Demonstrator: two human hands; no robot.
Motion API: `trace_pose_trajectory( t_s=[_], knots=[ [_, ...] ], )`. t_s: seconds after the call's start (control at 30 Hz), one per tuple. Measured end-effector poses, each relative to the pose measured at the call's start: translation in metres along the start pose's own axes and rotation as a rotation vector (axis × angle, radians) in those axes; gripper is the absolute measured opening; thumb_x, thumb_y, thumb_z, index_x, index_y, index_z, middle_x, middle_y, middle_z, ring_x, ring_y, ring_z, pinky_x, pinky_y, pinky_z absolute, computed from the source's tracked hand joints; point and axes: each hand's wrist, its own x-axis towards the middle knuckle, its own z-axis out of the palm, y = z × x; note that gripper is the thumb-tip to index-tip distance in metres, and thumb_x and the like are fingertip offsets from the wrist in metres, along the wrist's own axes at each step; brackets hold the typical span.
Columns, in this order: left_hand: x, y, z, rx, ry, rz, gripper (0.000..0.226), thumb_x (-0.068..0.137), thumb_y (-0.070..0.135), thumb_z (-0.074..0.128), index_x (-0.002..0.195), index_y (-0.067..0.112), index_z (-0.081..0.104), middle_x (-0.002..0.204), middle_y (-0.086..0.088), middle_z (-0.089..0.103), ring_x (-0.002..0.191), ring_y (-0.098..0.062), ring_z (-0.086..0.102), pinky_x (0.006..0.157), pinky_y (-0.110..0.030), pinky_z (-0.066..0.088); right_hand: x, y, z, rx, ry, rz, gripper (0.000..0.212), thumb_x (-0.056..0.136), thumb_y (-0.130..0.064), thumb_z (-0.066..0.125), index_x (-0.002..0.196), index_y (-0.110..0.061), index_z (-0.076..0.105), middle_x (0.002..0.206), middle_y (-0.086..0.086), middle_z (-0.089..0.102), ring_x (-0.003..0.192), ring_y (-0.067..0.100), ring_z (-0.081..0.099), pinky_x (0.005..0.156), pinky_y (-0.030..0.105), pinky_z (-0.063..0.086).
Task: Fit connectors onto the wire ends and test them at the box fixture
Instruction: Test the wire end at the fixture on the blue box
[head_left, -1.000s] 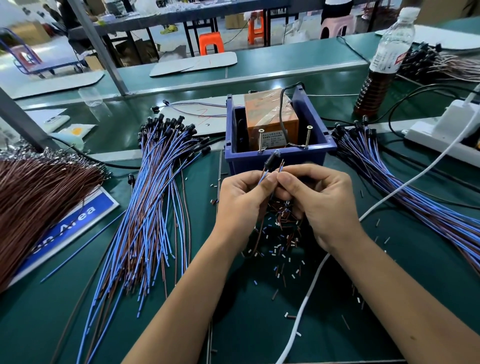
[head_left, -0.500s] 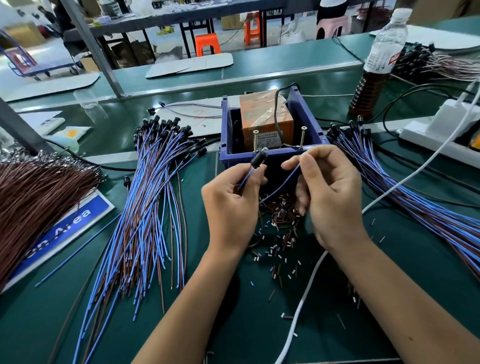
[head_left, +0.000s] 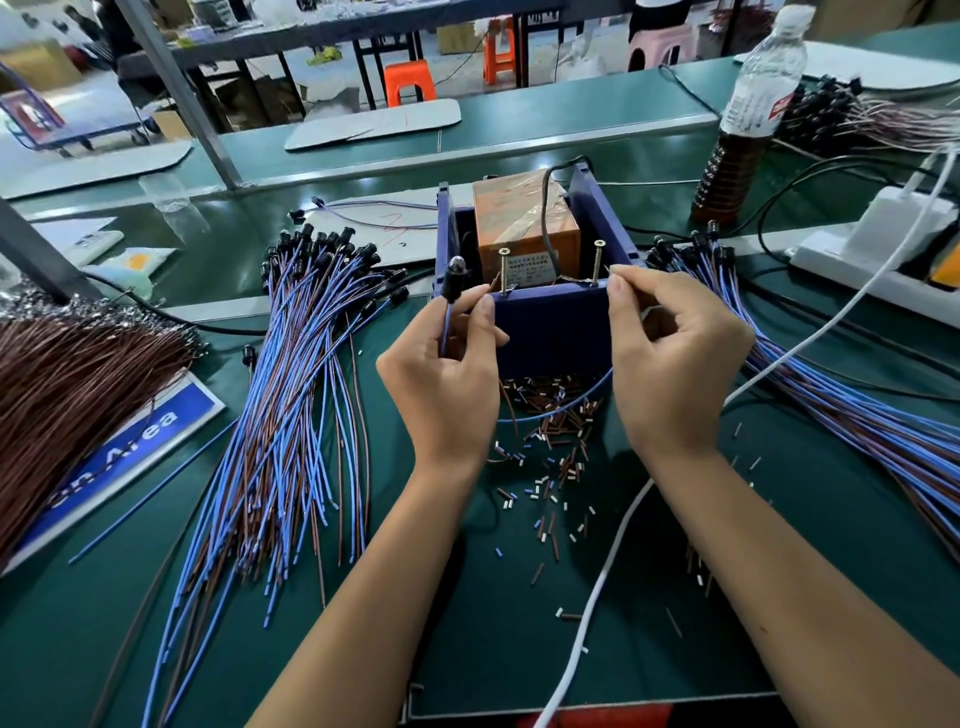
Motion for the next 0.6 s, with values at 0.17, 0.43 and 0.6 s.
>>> trace_pose_trajectory(
  t_s=[0.17,0.43,0.6],
  knots=[
    [-0.0010,-0.0008,0.0016,-0.004,0.001,-0.011,0.014,0.096,0.009,0.070,0.093,0.022,0.074,0.066,0.009,0.070,0.060,-0.002,0.064,0.066,-0.017,0.049,-0.0001,-0.0015,0.0010,-0.019,-0.033,-0.056,0.015,0.100,-0.011,0.068,0.101,-0.004,0.081,0.091,0.001,0.077,0.082,0.010,0.068,0.077,0.015,0.049],
    [-0.0005,0.0011,0.0014,-0.026,-0.029,-0.028,0.013,0.096,0.008,0.070,0.097,0.019,0.076,0.066,0.003,0.070,0.059,-0.002,0.062,0.064,-0.013,0.048,0.0000,-0.0026,0.0009,-0.026,-0.044,-0.065,0.015,0.101,-0.010,0.067,0.102,-0.003,0.081,0.091,0.003,0.076,0.080,0.010,0.066,0.077,0.013,0.046],
    [-0.0025,0.0028,0.0004,-0.023,-0.022,-0.006,0.023,0.096,0.011,0.069,0.089,0.032,0.073,0.067,0.004,0.070,0.057,-0.009,0.064,0.063,-0.011,0.047,-0.0004,-0.0007,0.0005,-0.045,-0.035,-0.069,0.014,0.100,-0.009,0.068,0.099,-0.002,0.081,0.083,0.004,0.074,0.070,0.005,0.054,0.070,0.007,0.035]
  ],
)
